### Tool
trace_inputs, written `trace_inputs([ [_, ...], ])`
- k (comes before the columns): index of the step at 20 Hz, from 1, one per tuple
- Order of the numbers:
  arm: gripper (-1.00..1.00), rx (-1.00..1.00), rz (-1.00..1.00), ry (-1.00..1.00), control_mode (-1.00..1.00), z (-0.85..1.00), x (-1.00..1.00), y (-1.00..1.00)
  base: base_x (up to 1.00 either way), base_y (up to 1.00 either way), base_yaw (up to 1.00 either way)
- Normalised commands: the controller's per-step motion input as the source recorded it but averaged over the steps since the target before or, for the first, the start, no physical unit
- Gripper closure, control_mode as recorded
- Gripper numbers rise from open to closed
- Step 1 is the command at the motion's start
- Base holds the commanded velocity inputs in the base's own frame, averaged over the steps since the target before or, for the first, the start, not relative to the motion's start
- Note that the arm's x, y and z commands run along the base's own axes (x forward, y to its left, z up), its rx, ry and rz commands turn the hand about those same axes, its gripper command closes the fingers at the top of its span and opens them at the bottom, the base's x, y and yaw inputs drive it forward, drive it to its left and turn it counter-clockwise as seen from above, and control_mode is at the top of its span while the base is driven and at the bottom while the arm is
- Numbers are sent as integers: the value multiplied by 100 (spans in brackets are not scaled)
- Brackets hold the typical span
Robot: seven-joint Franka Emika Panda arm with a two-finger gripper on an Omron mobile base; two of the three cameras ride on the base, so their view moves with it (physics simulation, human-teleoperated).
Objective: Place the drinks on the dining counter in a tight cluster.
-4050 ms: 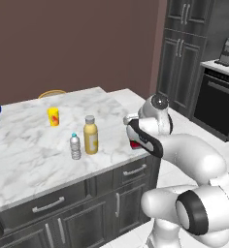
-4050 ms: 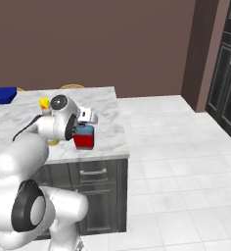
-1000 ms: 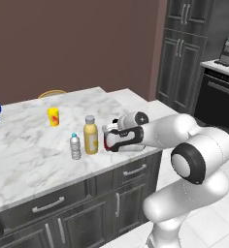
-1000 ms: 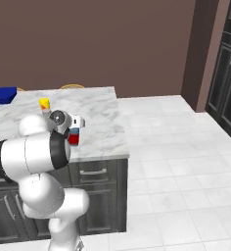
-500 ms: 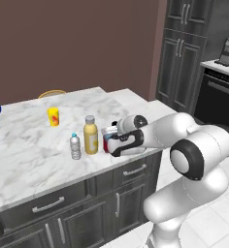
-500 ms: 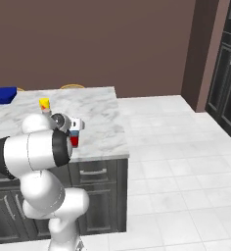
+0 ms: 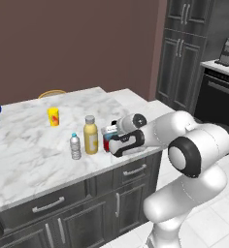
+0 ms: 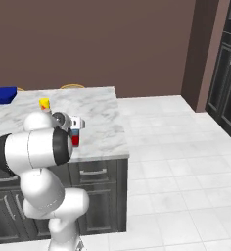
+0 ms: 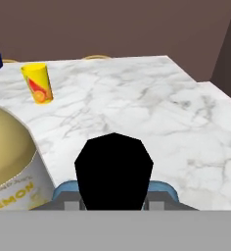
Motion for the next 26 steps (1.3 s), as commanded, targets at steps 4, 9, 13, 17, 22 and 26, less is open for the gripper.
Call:
trace_inputs([
  [4, 100, -2, 0, 0, -100, -2, 6, 11, 0, 0, 0],
  [9, 100, 0, 0, 0, -100, -15, 0, 10, 0, 0, 0],
  [13, -100, 0, 0, 0, -100, -17, 0, 9, 0, 0, 0],
  [17, -100, 0, 0, 0, -100, -6, -2, 3, 0, 0, 0],
  [22, -100, 0, 0, 0, -100, 0, -13, 0, 0, 0, 0],
  [26, -100, 0, 0, 0, -100, 1, -15, 0, 0, 0, 0],
])
